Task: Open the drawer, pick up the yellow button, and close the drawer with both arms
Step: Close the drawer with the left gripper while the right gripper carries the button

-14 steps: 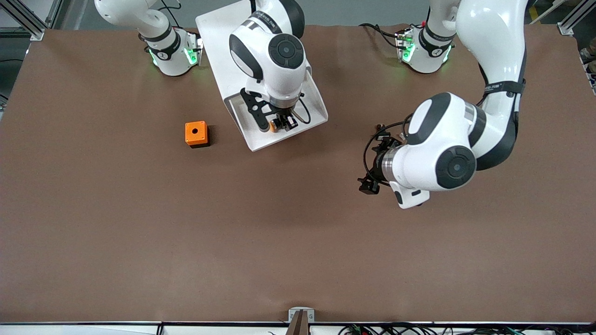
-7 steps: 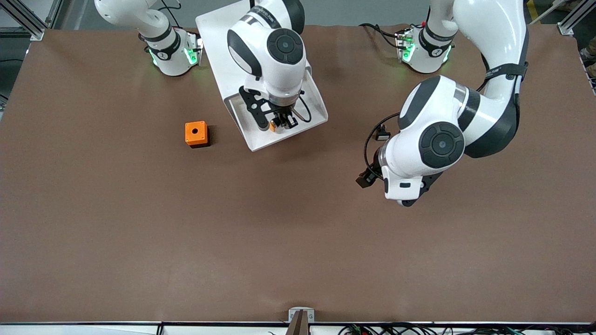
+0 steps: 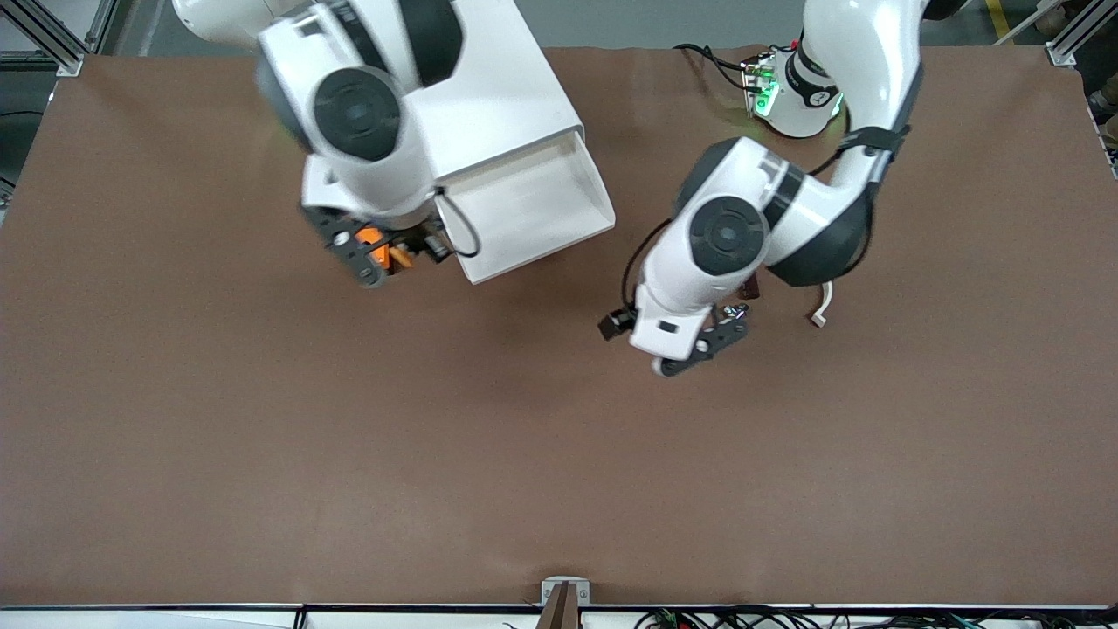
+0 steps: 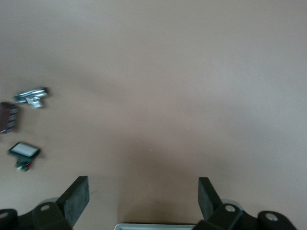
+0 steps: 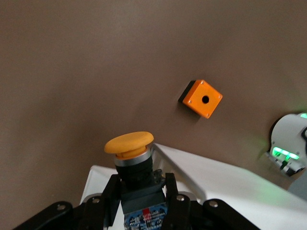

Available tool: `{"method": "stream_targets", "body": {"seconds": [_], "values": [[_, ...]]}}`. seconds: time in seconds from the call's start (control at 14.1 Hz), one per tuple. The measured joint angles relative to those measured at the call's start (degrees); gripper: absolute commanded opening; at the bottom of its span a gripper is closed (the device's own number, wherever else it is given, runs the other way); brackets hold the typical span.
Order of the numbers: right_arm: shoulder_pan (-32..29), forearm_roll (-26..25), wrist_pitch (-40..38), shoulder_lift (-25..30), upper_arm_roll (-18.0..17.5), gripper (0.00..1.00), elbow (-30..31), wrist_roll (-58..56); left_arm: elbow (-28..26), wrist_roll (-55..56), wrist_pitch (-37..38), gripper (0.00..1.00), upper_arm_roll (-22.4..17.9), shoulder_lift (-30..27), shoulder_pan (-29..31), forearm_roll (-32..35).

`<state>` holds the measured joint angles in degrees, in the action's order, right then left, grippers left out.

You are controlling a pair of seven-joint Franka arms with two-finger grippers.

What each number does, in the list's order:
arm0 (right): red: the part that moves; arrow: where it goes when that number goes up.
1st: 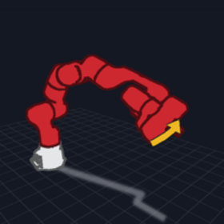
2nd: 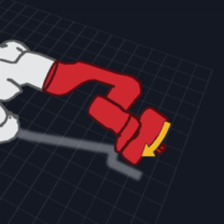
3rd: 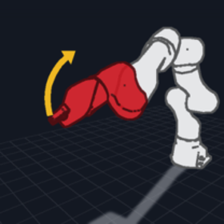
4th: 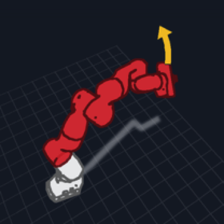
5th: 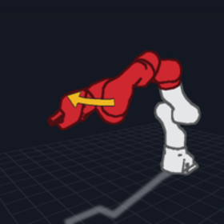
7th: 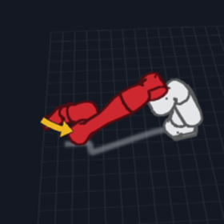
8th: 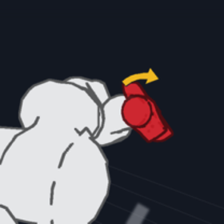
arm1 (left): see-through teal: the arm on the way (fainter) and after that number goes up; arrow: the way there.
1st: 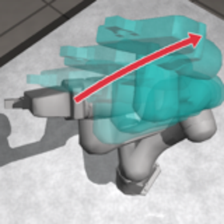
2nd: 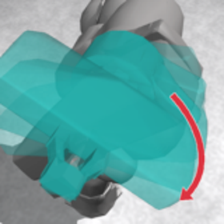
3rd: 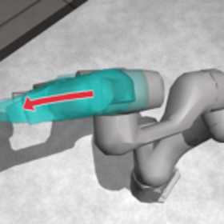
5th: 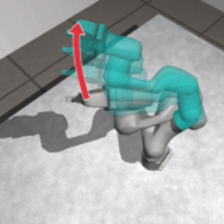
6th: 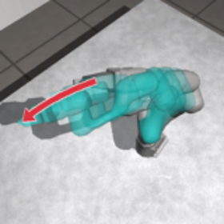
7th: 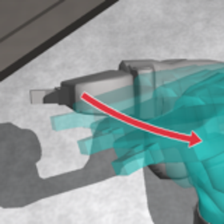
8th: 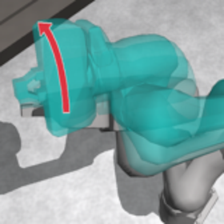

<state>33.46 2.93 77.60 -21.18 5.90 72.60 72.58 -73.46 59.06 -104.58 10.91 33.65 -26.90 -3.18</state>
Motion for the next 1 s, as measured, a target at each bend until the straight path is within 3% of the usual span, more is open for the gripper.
{"method": "stream_targets", "body": {"seconds": [0.43, 0.71, 1.0], "values": [[-18.4, -3.4, 0.3, 0.0, 0.2, 0.17, 0.6, -36.7, -1.4, -1.7, -2.8, 1.0, 0.1, 3.2, -7.5, 0.2], [-26.8, -6.7, 6.8, -0.4, 0.2, 0.17, 4.2, -54.7, -2.9, -1.0, -2.8, 1.0, 0.5, 3.6, -11.8, 0.2], [-35.7, -7.4, 18.6, -0.6, 0.2, 0.17, 10.5, -72.3, -3.9, 2.6, -2.7, 1.0, 4.4, 3.5, -12.1, -0.1]]}}
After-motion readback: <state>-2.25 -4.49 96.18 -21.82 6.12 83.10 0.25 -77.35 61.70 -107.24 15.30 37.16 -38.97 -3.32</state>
